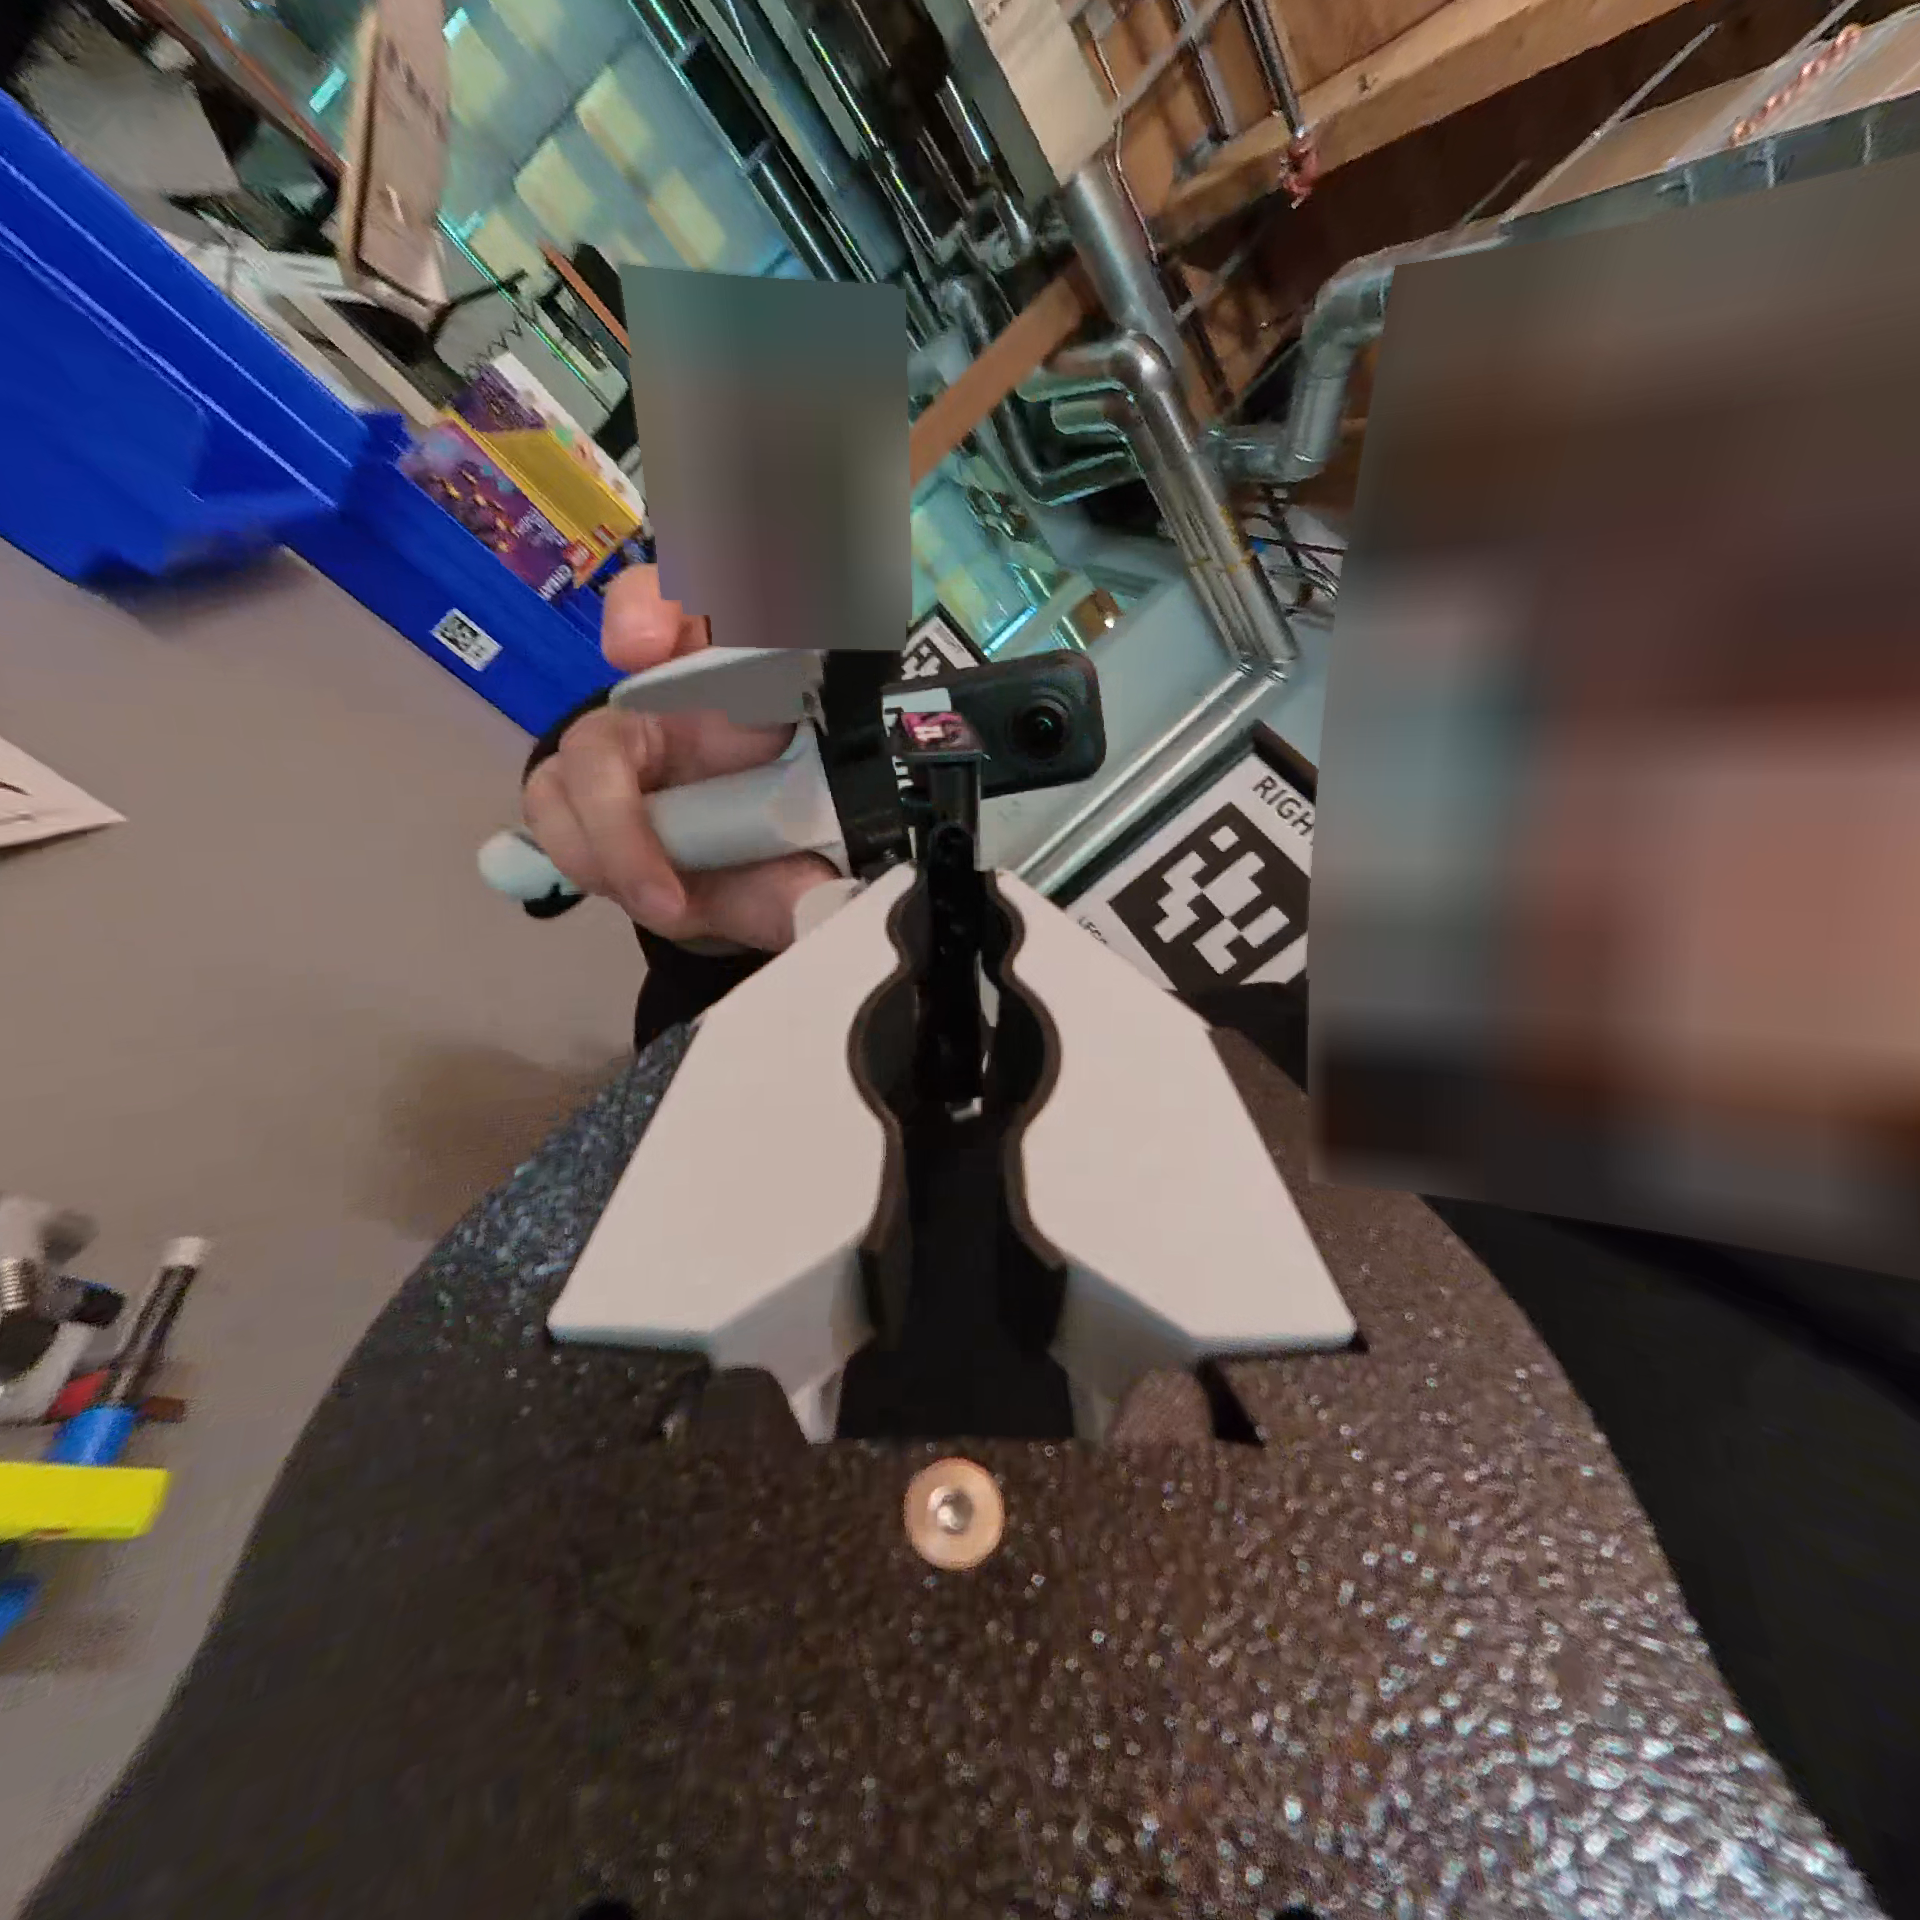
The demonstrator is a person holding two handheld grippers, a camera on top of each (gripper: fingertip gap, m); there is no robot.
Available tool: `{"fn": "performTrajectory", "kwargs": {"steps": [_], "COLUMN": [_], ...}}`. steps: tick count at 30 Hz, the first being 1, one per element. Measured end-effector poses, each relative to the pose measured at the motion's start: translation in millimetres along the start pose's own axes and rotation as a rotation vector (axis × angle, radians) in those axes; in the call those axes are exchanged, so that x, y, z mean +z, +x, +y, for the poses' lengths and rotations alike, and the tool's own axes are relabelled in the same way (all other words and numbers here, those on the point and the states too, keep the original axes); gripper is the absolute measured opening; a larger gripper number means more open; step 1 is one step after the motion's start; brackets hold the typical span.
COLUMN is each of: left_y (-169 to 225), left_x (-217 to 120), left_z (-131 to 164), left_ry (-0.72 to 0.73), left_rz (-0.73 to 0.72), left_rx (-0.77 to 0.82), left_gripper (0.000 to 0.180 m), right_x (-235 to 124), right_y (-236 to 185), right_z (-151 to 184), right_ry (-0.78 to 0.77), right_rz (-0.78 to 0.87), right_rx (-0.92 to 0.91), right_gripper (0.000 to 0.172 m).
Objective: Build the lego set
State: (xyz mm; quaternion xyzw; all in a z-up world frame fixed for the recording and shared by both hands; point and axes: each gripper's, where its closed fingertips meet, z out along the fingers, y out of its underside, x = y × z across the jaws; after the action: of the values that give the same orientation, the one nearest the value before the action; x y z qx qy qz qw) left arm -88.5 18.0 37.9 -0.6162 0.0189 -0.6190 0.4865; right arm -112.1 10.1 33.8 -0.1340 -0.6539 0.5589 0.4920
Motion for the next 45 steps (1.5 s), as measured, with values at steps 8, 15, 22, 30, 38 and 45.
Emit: {"fn": "performTrajectory", "kwargs": {"steps": [8, 15, 22, 30, 38, 45], "left_y": [6, 5, 4, 14, 16, 7], "left_x": [4, 2, -1, 3, 2, -7], "left_z": [10, 16, 19, 25, 33, 34], "left_ry": [-0.044, -0.091, -0.103, -0.137, -0.22, -0.256], "left_rz": [0.072, 0.071, 0.076, 0.129, 0.125, 0.016], "left_rx": [-0.03, -0.029, -0.034, -0.007, 0.045, 0.099], "left_gripper": [0.006, 0.006, 0.006, 0.006, 0.005, 0.006], "right_x": [9, 10, 13, 11, 9, 15], "right_y": [-9, -14, -20, -27, -33, -32], "right_z": [10, 13, 19, 9, 11, 23], "right_ry": [-0.163, -0.237, -0.276, -0.234, -0.336, -0.386], "right_rz": [0.035, 0.008, -0.03, -0.074, -0.082, -0.07], "right_rx": [-0.294, -0.315, -0.204, -0.18, -0.262, -0.253], "right_gripper": [0.073, 0.072, 0.073, 0.075, 0.074, 0.072]}}
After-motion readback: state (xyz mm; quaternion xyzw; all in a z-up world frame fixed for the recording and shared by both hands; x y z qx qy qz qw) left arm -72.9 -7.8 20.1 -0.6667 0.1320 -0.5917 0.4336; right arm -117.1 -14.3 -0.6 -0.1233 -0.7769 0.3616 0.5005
